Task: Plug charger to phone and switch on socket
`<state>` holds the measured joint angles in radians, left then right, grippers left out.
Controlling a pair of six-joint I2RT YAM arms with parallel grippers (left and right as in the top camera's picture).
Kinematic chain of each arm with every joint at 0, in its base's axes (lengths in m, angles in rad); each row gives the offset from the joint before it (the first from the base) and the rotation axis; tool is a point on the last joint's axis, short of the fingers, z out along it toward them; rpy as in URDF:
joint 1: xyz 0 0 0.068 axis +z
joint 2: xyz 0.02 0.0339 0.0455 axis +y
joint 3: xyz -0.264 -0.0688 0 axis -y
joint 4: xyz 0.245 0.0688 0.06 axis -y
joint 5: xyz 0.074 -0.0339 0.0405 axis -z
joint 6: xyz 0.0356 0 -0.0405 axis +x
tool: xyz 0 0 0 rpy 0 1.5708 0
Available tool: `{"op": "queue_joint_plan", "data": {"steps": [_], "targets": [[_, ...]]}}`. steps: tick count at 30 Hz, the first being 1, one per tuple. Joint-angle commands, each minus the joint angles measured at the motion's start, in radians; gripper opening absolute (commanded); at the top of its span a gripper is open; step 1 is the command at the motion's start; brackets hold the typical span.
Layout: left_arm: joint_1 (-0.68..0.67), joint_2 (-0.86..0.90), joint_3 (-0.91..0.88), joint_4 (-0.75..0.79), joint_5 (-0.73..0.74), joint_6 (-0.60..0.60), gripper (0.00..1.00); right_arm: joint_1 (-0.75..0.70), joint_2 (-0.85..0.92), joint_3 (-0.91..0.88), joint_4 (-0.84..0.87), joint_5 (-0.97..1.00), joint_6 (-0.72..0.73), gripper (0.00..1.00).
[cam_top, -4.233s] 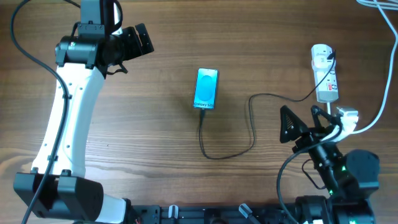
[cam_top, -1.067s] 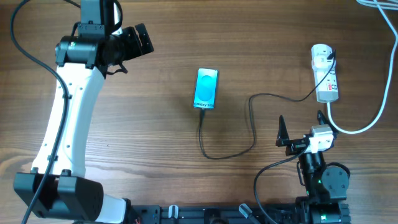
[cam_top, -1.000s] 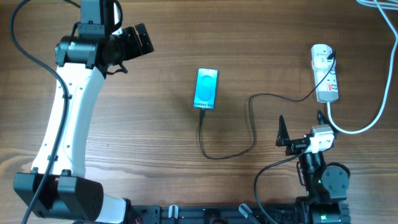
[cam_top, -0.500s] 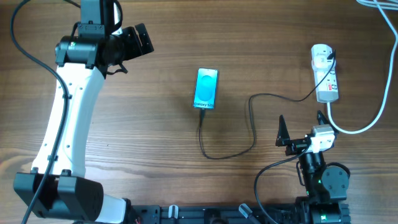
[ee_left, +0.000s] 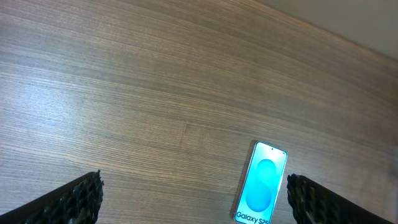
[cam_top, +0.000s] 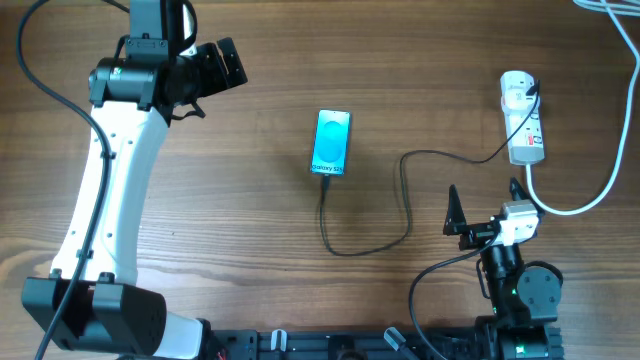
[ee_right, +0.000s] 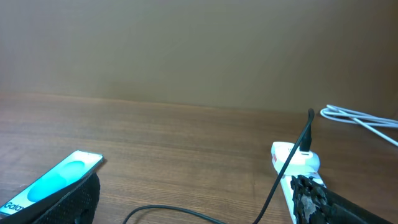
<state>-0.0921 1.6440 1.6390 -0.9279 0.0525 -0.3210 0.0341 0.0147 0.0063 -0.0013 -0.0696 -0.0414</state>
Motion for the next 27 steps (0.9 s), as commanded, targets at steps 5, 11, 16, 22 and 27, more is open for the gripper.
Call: {"op": "queue_joint_plan", "data": {"steps": [5, 11, 16, 22, 27], "targets": [[0.005, 0.005, -0.005, 0.002, -0.009, -0.009, 1.0, 0.004, -0.01, -0.001, 0.001, 0.01, 0.018, 1.0], [0.005, 0.005, -0.005, 0.002, -0.009, -0.009, 1.0, 0.004, -0.007, -0.001, 0.001, 0.01, 0.018, 1.0], [0.005, 0.005, -0.005, 0.002, -0.009, -0.009, 1.0, 0.004, -0.007, -0.001, 0.001, 0.01, 0.018, 1.0], [0.005, 0.005, -0.005, -0.002, -0.01, -0.003, 1.0, 0.004, -0.007, -0.001, 0.001, 0.01, 0.018, 1.0], [0.005, 0.005, -0.005, -0.013, -0.01, -0.001, 1.0, 0.004, -0.007, -0.001, 0.001, 0.01, 0.017, 1.0]]}}
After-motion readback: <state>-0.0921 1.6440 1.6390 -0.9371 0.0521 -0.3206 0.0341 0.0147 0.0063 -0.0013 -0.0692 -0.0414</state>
